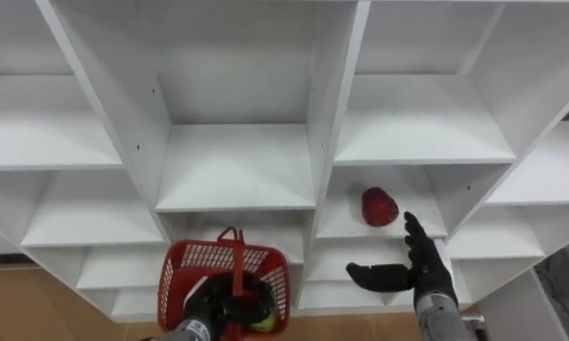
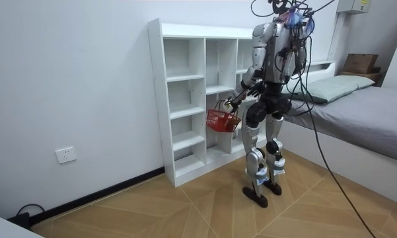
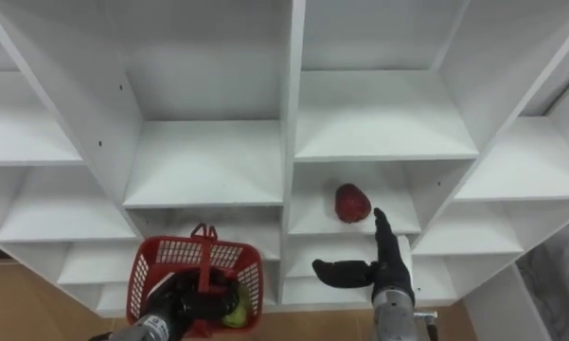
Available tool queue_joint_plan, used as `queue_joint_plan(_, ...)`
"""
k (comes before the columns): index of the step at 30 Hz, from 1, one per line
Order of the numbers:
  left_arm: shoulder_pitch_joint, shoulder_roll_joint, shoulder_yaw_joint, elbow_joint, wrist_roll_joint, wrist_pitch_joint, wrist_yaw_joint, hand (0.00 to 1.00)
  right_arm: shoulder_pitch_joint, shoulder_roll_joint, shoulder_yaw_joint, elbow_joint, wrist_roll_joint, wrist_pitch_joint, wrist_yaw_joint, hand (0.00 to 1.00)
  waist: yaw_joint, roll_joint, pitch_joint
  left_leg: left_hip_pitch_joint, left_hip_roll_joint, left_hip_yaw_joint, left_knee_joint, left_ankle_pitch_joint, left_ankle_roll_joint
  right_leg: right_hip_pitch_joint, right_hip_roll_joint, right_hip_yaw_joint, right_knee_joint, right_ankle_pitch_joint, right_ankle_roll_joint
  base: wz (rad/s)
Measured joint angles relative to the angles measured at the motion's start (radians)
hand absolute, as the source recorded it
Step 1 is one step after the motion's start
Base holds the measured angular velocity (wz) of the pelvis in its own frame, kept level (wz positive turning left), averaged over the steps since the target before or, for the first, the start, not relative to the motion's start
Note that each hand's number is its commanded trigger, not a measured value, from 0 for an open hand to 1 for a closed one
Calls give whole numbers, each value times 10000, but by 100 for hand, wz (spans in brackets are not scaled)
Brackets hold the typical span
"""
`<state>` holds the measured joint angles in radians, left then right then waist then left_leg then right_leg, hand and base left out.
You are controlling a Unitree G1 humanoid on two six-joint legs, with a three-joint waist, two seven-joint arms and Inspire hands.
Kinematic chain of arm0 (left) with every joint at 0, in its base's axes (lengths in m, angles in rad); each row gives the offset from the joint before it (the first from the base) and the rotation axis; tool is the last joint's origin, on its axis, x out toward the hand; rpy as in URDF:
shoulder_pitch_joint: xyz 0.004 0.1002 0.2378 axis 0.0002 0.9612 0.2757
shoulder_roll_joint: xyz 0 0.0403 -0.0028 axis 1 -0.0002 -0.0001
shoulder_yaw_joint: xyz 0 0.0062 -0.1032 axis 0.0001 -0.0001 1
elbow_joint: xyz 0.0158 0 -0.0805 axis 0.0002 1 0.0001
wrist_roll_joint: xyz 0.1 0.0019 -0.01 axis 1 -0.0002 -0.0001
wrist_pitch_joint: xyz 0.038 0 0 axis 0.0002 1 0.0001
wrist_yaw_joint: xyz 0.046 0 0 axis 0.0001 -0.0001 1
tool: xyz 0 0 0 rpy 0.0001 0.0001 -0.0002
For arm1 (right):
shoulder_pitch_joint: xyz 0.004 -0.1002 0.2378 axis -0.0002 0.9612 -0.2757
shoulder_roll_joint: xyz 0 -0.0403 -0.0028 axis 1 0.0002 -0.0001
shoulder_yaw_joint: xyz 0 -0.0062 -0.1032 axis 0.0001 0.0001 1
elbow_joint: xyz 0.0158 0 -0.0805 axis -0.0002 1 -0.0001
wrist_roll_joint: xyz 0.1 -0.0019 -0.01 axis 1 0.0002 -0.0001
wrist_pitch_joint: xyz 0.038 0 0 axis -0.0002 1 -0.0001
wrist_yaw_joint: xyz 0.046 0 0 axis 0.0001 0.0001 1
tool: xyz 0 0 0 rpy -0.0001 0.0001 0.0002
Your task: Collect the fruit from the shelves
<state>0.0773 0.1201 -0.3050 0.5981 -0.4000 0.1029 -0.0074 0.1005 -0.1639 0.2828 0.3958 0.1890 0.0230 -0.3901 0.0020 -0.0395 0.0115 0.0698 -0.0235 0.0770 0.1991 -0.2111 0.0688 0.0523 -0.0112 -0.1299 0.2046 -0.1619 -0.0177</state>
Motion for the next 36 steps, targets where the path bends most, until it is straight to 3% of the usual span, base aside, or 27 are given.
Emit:
queue_joint_plan(4,231,81,106,-9,0,0,-26,100,9,-76,-25,-184,-61,-93,-310,0,0,-226,-77,-32,-7,-41,74,-1,-1,28,-17,-103,-2,-2,-1,3)
queue_joint_plan(6,307,152,107,-69,15,0,-29,100,-17,-82,-30,-169,-58,-99,-343,0,17,-283,-68,6,-10,-42,88,-4,0,84,-18,-99,-1,-2,-1,0)
queue_joint_plan(12,470,389,213,-366,-3,-3,-41,100,-60,-243,-51,280,29,-100,-331,0,40,-443,58,9,-51,-226,241,-106,31,282,-38,-125,-8,-53,25,7)
queue_joint_plan(14,486,508,259,-376,2,-1,-54,100,-69,-387,-111,317,19,-79,-333,0,89,-482,57,-113,-63,-308,410,-135,48,261,-47,-211,-14,-78,42,14)
queue_joint_plan(16,505,636,286,-528,20,1,-66,100,-130,-399,-340,317,90,-76,-364,0,108,-543,3,-387,-69,-415,589,-140,48,43,-71,-428,1,-77,36,20)
queue_joint_plan(19,511,855,370,-751,152,0,-283,100,-528,-702,-752,452,112,-75,-492,0,150,-618,-29,-789,-76,-577,784,-139,46,-225,-58,-615,74,-56,11,18)
queue_joint_plan(25,475,923,732,-545,820,-1,-510,100,-2126,-1264,-1111,1598,502,-31,-570,0,323,-708,-29,-1369,-60,-778,932,-149,21,-638,-60,-731,163,-40,-17,9)
queue_joint_plan(28,542,939,752,-456,908,38,-581,100,-2482,-1284,-1110,1821,493,-29,-532,0,346,-780,-31,-1715,-63,-964,1126,-157,1,-868,-66,-925,169,-30,-34,19)
queue_joint_plan(31,512,902,826,-457,907,38,-691,100,-2820,-1290,-1110,2229,868,2,-512,0,597,-839,-14,-2174,-65,-1086,1418,-159,-4,-1161,-69,-1001,185,-20,-49,11)
queue_joint_plan(36,509,895,1056,-471,1074,37,-711,100,-3338,-1312,-1118,2687,883,3,-409,0,615,-915,24,-2780,-87,-1296,1698,-164,-11,-1587,-105,-1328,276,-13,-61,16)
